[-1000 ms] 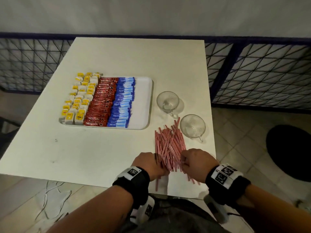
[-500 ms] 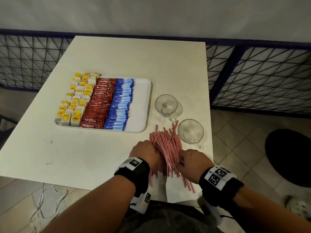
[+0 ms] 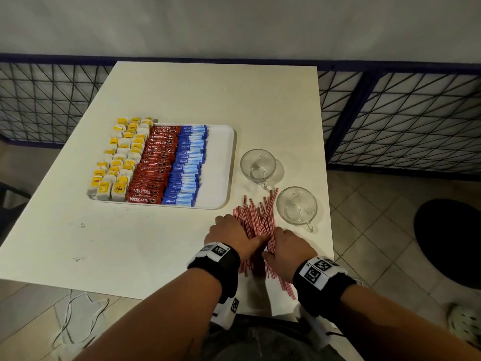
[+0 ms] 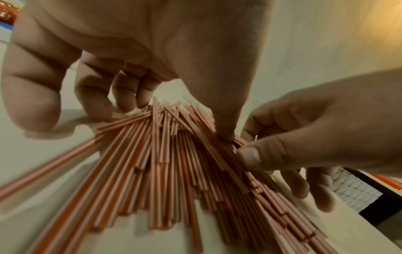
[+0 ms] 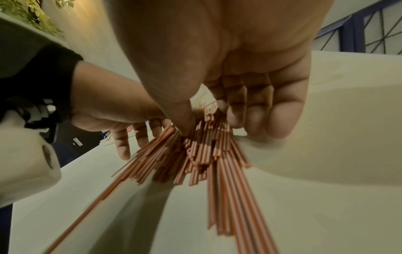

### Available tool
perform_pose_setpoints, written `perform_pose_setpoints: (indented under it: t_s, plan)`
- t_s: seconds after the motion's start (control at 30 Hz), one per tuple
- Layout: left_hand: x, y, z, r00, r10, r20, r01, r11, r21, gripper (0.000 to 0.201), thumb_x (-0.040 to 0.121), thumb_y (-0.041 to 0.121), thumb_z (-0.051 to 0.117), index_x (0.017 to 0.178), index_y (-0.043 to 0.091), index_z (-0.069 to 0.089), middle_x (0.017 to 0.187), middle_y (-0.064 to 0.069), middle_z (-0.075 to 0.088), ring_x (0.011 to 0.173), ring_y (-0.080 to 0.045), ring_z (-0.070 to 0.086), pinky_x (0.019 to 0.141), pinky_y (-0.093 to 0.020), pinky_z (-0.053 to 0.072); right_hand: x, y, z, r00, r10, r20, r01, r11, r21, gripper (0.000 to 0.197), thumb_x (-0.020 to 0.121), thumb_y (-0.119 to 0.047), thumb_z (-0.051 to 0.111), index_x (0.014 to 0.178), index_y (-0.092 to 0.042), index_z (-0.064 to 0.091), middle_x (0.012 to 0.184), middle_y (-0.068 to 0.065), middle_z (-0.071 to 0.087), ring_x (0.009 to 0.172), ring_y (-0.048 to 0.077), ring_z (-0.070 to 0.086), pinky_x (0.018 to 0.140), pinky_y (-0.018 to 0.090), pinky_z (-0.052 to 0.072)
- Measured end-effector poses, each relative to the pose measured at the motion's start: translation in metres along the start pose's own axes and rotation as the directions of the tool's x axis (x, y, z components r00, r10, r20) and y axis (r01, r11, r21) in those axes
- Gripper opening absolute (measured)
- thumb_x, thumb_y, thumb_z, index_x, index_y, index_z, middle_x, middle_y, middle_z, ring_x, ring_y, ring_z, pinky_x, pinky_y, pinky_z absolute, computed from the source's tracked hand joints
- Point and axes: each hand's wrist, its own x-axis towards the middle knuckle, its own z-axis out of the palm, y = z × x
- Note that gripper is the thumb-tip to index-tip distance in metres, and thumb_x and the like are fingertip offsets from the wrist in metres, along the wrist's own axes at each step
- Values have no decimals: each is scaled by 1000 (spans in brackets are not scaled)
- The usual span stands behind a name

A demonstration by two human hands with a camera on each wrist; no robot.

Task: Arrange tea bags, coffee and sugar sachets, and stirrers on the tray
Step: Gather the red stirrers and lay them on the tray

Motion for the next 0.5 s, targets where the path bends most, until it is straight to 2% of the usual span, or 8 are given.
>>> perform_pose_setpoints:
  t_s: [0.1,0.23,0.3,0.4,0.5]
  plan:
    - [4,-4,-5,1000,-4,20,4,1000,5,86,69,76,57,126,14,44,123,-12,49,112,-33,55,91,-41,48,1,-4,2,1000,-22,-10,22,1000,-2,44,93,-43,53,121,-11,40,119,9,51,107,26,56,85,35,45]
    - [14,-19,-14,999,41,24,-42,999,31,62,82,61,55,120,12,50,122,-13,54,111,-32,55,92,-40,48,2,-5,4,1000,-24,-17,24,999,29,43,93,-39,55,123,-11,39,120,9,52,109,27,55,89,35,44]
    - [16,-21,-16,999,32,35,-33,999,27,63,82,62,55,119,11,52,121,-14,55,110,-31,56,91,-38,49,3,-7,6,1000,-20,-22,21,999,50,43,93,-37,55,122,-10,39,121,10,52,110,27,55,89,34,43]
    - [13,-18,-12,998,11,58,-13,1000,22,79,70,74,59,119,13,51,118,-12,53,108,-29,55,86,-36,47,4,-11,8,1000,1,-29,1,998,67,43,92,-37,57,122,-11,40,121,10,52,109,27,55,89,34,44]
    - [14,-15,-11,998,48,50,-45,997,-69,66,81,55,65,125,10,46,125,-14,50,114,-30,52,92,-36,45,4,-15,9,999,22,-28,-20,997,78,45,92,-36,57,125,-10,40,121,9,52,110,27,55,90,34,44]
